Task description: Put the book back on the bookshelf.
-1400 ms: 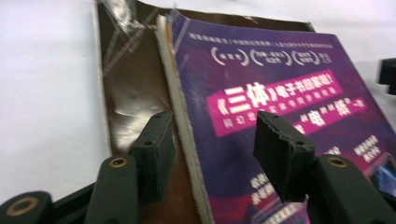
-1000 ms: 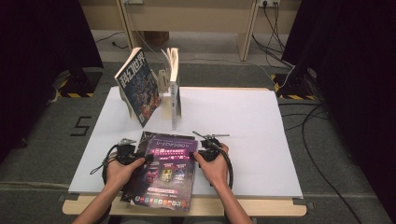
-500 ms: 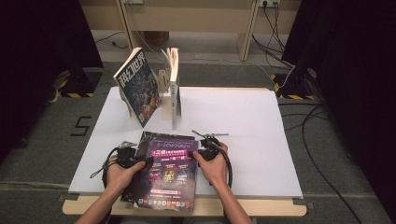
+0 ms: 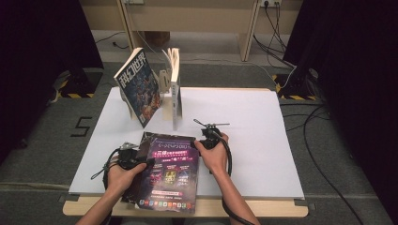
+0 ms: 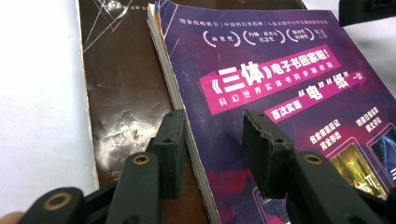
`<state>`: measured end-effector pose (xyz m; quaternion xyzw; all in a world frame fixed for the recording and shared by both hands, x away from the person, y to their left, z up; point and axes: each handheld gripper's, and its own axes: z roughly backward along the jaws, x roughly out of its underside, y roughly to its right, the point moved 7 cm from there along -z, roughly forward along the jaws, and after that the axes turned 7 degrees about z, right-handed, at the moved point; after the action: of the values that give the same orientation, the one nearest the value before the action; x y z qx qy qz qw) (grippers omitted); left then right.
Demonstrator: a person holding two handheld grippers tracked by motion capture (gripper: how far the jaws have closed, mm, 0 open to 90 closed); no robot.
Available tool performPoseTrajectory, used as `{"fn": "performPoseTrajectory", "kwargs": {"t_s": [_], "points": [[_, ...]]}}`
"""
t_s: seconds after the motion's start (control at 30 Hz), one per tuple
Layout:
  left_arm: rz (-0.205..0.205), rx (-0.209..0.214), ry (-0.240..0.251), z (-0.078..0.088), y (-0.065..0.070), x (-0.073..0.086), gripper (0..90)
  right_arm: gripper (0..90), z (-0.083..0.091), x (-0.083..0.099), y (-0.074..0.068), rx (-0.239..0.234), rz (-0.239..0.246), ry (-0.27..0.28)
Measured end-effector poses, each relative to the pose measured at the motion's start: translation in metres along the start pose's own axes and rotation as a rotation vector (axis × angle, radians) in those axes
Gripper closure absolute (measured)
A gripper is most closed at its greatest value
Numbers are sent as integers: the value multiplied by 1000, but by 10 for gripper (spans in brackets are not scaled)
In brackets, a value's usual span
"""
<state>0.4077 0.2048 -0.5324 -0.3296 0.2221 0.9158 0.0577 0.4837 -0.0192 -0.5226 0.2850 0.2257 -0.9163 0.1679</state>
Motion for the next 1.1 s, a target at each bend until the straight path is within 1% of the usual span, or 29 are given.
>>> {"fn": "performPoseTrajectory", "kwargs": {"t_s": [0.03,0.07,0.17,0.33,0.4,0.53,0.63,0.73,0.8,0.83,0.87,0.9,0.93,0.97,1.0,1.03,1.07,1.1], "points": [[-2,2,-4,0,0,0,588,514,-1,0,2,2,4,1],[-4,0,-1,0,0,1,588,513,-2,0,2,5,-9,-5],[-11,0,-2,1,0,2,588,508,-8,0,4,0,-1,-14],[-23,-8,-6,2,1,3,583,505,-8,1,5,0,1,-8],[-25,-10,-5,2,2,3,584,505,-8,0,4,-4,-9,-8],[-37,-23,-7,2,2,3,583,533,-7,1,5,-2,-33,-10],[-36,-24,-10,2,2,3,584,541,-5,0,5,-19,-58,-9],[-38,-27,-10,2,2,4,584,548,0,-3,4,-56,-95,12],[-35,-28,-9,2,2,4,581,557,3,-4,4,-80,-107,21],[-34,-24,-8,2,2,4,581,585,5,-4,2,-94,-114,28],[-33,-17,-7,2,3,4,580,659,6,-5,-1,-138,-123,33],[-36,-16,-10,1,4,4,581,623,9,-7,-11,-280,-206,36],[-36,-17,-10,1,4,4,581,580,8,-7,-18,-289,-209,15],[-36,-17,-9,1,4,4,581,561,6,-6,-16,-126,-79,10],[-34,-16,-6,1,4,4,581,557,4,-7,-16,-58,1,13],[-31,-12,-3,2,4,5,582,551,3,-8,-20,-88,-3,4],[-28,-11,0,2,4,5,585,548,2,-9,-22,-142,-59,-12],[-29,-10,1,2,4,5,586,546,2,-11,-18,-105,-39,-11]]}}
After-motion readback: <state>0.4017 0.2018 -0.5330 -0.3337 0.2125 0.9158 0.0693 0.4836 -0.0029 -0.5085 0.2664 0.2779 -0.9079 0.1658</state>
